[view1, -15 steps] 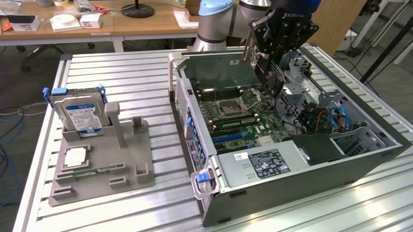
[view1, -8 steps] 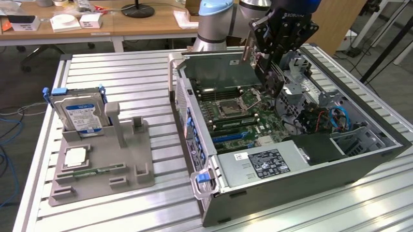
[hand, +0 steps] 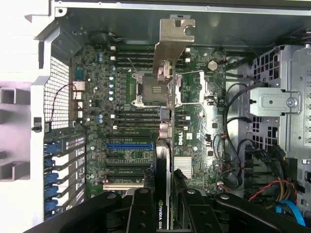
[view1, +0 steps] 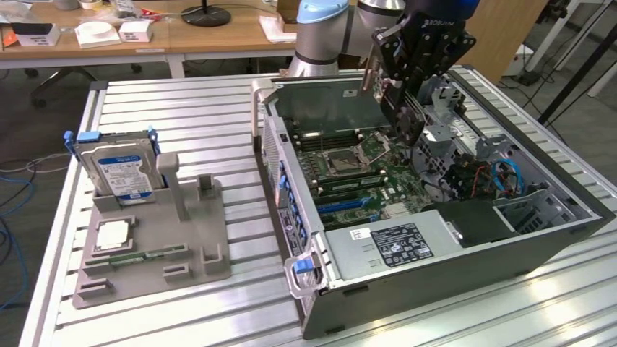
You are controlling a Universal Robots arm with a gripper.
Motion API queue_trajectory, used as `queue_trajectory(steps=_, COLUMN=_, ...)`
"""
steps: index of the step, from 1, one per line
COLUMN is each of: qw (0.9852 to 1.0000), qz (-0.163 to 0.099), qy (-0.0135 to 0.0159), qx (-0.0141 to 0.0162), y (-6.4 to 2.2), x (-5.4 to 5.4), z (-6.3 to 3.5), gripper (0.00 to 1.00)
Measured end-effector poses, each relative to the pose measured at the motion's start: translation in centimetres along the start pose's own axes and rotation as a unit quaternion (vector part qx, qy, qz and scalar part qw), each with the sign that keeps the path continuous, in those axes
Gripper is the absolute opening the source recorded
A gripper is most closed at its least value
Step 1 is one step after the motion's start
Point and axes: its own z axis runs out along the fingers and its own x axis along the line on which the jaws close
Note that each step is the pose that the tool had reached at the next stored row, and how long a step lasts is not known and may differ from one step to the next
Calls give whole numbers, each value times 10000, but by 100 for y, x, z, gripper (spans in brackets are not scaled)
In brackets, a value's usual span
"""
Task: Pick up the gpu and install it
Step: 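Insert the gpu into the slot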
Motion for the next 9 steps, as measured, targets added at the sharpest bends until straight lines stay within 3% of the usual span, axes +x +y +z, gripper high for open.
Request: queue_trajectory(steps=9, qw=10000, qz=-48, qy=3, qx=-1, y=0, x=0, z=0, gripper=26)
